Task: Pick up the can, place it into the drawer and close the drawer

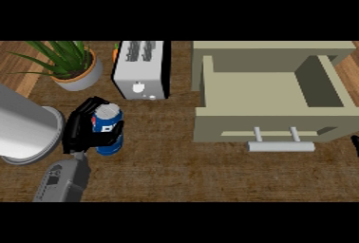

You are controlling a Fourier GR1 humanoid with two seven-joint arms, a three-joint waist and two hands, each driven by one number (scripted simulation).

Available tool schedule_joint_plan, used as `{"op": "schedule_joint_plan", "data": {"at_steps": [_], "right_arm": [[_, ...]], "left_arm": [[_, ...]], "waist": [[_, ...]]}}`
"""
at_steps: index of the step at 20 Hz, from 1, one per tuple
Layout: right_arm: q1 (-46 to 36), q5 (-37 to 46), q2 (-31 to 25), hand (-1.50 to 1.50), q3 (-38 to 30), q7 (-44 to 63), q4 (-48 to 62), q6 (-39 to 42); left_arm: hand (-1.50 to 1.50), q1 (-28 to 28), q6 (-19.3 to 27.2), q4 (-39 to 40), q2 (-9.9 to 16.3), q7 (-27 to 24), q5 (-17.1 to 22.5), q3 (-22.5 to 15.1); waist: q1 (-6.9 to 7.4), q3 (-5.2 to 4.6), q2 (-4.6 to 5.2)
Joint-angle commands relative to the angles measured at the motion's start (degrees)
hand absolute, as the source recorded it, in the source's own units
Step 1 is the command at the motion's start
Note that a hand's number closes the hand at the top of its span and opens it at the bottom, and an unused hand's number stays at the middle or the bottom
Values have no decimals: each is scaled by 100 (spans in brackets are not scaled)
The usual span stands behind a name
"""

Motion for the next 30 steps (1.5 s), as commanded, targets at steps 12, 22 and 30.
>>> {"op": "schedule_joint_plan", "data": {"at_steps": [12,22,30], "right_arm": [[-289,-55,-126,-150,-232,-54,164,22],[21,-32,7,-150,-120,11,-100,54],[13,-21,-7,-150,-141,29,-1,134]], "left_arm": [[150,-1007,1286,-1901,-473,2233,-590,-1435],[150,-3089,2028,-959,-479,3005,-777,-1699],[150,-4516,2684,-94,-480,3432,-386,-2017]], "waist": [[-9,1,2],[-89,0,14],[-123,2,16]]}}
